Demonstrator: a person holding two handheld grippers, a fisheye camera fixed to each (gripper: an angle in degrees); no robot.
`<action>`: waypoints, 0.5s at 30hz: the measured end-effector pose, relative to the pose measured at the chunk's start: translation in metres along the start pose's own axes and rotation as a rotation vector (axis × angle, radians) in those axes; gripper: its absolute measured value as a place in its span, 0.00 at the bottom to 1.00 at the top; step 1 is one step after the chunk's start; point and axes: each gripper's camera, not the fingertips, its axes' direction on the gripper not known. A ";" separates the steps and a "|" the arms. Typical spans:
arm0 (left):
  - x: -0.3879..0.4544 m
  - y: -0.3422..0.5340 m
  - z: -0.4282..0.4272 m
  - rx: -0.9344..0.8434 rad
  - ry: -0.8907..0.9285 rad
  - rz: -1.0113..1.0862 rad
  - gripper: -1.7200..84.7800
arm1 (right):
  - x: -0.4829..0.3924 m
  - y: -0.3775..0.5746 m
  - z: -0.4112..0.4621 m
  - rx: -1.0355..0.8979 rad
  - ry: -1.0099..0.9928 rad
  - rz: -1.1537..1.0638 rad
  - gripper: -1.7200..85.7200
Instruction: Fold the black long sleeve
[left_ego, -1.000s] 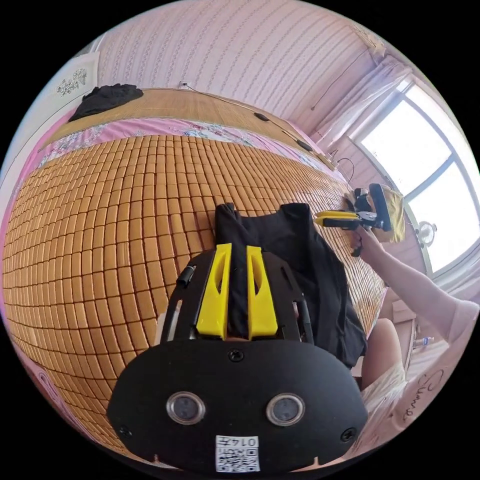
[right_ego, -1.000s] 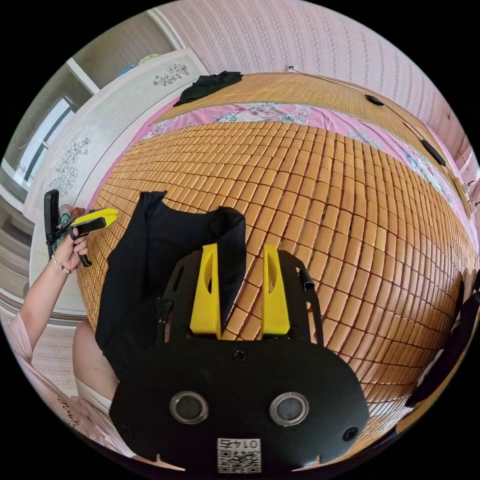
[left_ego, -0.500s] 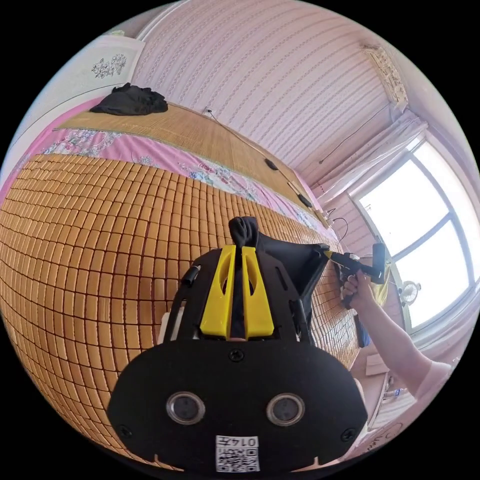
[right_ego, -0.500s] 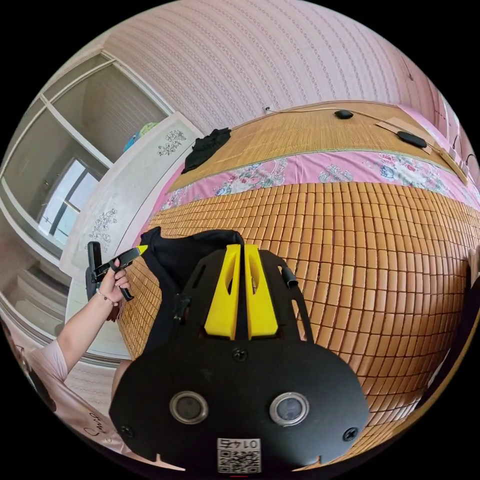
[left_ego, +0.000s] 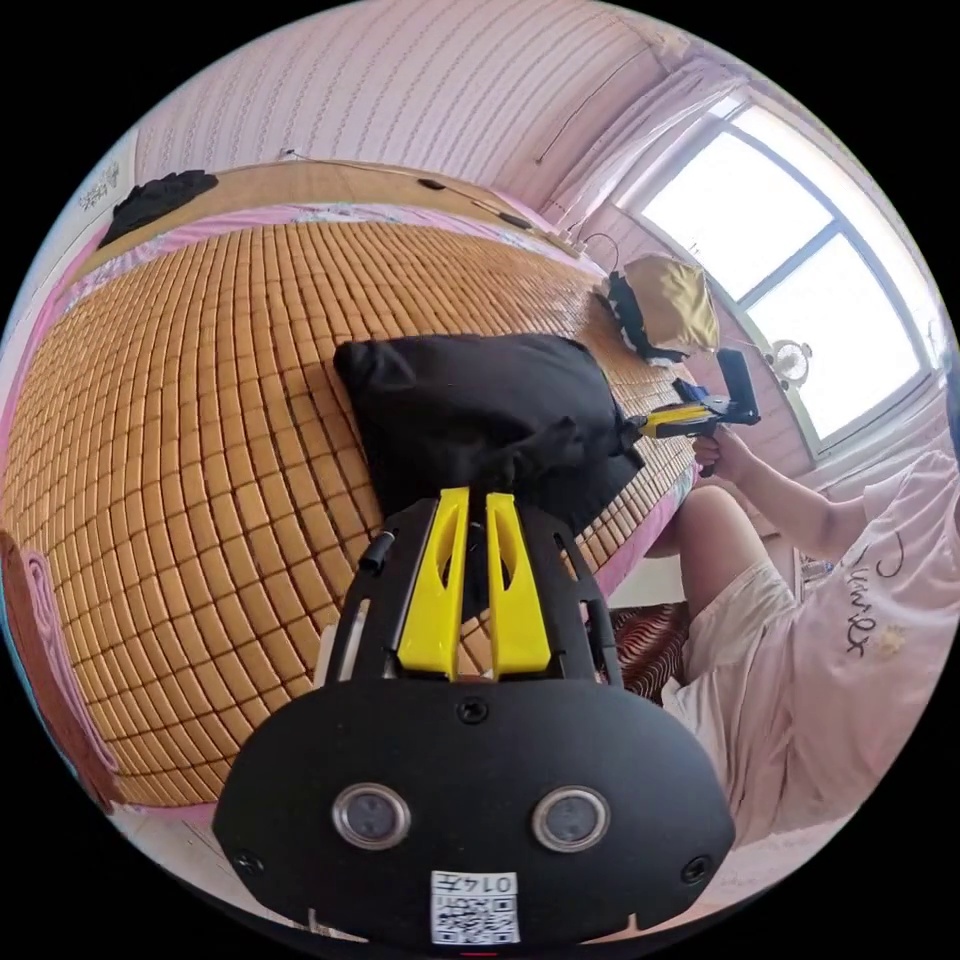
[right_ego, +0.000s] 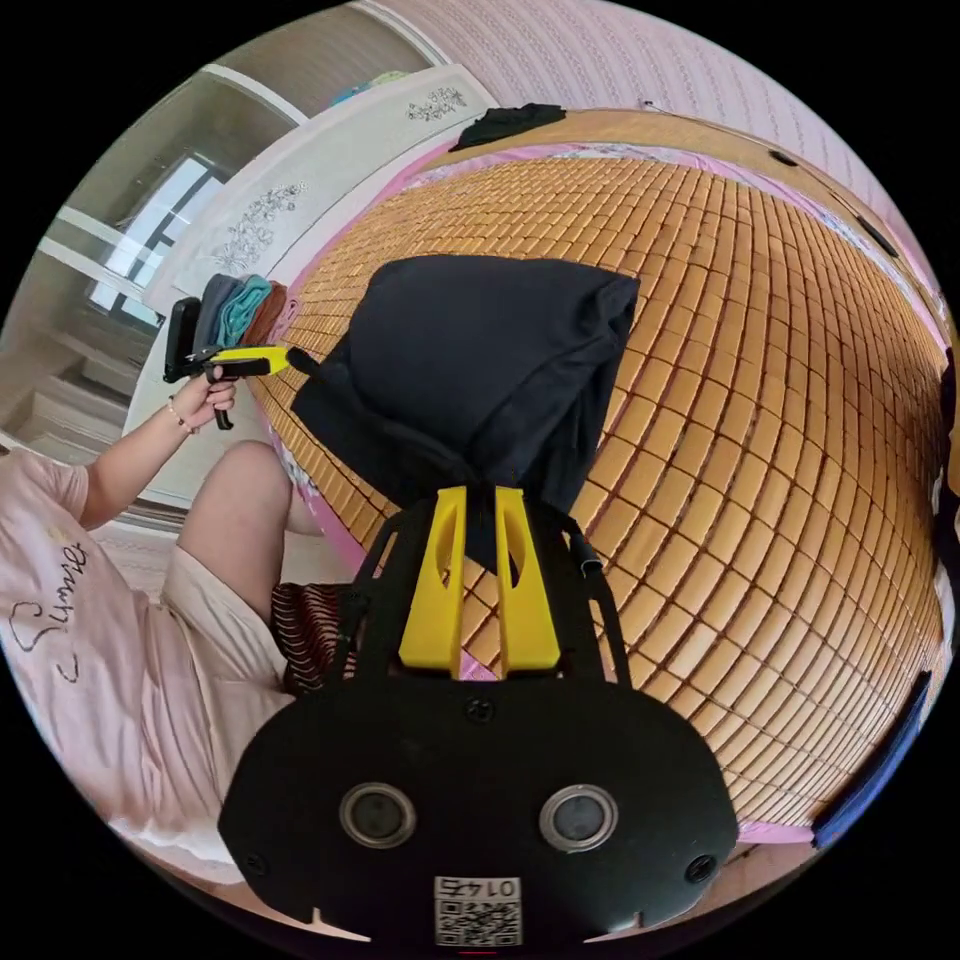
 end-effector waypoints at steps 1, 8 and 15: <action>0.003 0.010 0.004 -0.009 -0.010 -0.008 0.06 | -0.003 0.004 0.002 -0.002 0.005 0.009 0.07; 0.075 0.031 -0.020 0.007 -0.090 0.077 0.04 | -0.062 -0.004 -0.010 0.041 0.119 -0.055 0.04; 0.113 -0.018 0.043 -0.054 -0.133 0.048 0.08 | -0.129 -0.075 0.044 -0.121 0.243 -0.193 0.02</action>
